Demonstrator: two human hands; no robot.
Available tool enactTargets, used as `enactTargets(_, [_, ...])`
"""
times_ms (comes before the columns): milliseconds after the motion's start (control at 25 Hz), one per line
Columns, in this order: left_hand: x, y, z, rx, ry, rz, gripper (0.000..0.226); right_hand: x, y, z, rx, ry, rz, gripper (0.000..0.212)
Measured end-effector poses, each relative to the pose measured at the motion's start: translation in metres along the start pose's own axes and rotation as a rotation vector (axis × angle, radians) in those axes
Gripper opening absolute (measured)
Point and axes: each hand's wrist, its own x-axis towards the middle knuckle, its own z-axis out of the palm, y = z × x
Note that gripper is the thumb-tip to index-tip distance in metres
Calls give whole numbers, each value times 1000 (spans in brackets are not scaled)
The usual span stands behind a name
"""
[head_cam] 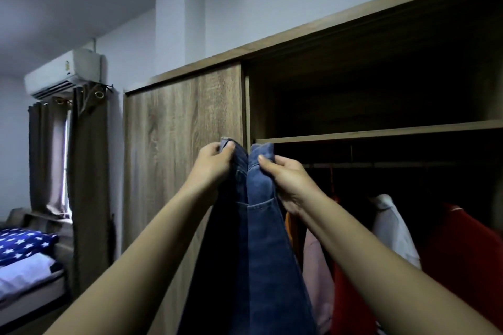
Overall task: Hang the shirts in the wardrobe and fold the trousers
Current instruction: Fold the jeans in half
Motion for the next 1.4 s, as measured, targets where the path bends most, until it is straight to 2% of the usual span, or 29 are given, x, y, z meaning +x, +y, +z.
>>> enactTargets(120, [-14, 8, 1, -84, -165, 16, 37, -10, -7, 8, -5, -113, 7, 67])
enactTargets(200, [-21, 6, -4, -28, -269, 95, 31, -12, -7, 1, -104, -193, 30, 85])
enactTargets(280, [-21, 1, -7, 95, -239, 224, 25, -16, -4, -5, -92, -268, 38, 89])
enactTargets(320, [-18, 0, -7, 93, -161, 259, 21, -18, 0, -5, -17, -323, 32, 89])
enactTargets(400, [-14, 4, -4, -40, -19, 229, 11, -19, 9, -4, 96, -343, -47, 77])
enactTargets(440, [-13, 7, -5, -121, 23, 188, 15, -15, 15, -6, 53, -274, -154, 64])
enactTargets(480, [-12, 11, -7, -180, 44, 158, 17, -10, 19, -9, -65, -123, -284, 57])
enactTargets(520, [-11, 13, -10, -203, 48, 136, 17, -7, 21, -14, -194, 43, -362, 63])
enactTargets(560, [-8, 12, -18, -218, 41, 107, 17, -4, 23, -17, -287, 112, -358, 74])
enactTargets(600, [-8, 10, -24, -266, 2, 54, 18, -2, 24, -19, -357, 107, -335, 80])
enactTargets(680, [-10, 6, -38, -312, -91, -79, 21, 0, 25, -17, -526, 140, -330, 62])
enactTargets(760, [-12, 0, -47, -87, -162, -77, 28, -3, 24, -10, -648, 267, -363, 53])
enactTargets(840, [-8, -10, -50, 314, -155, 135, 36, -7, 25, -5, -695, 333, -400, 54])
enactTargets(920, [-4, -17, -54, 641, 99, 309, 41, -10, 26, -2, -734, 308, -470, 51])
enactTargets(960, [-2, -17, -57, 663, 214, 367, 43, -11, 21, -3, -754, 272, -526, 48])
enactTargets(1080, [0, -7, -55, 543, 326, 516, 40, -14, 4, -11, -704, 162, -622, 49])
enactTargets(1160, [1, 1, -48, 599, 404, 583, 41, -22, 15, -23, -638, 115, -556, 73])
enactTargets(1240, [3, 0, -41, 652, 454, 608, 43, -46, 61, -44, -654, 25, -463, 94])
enactTargets(1320, [8, -2, -41, 649, 470, 620, 45, -84, 121, -63, -686, -59, -385, 86])
enactTargets(1400, [15, -6, -44, 642, 443, 620, 45, -104, 152, -79, -704, 47, -340, 79])
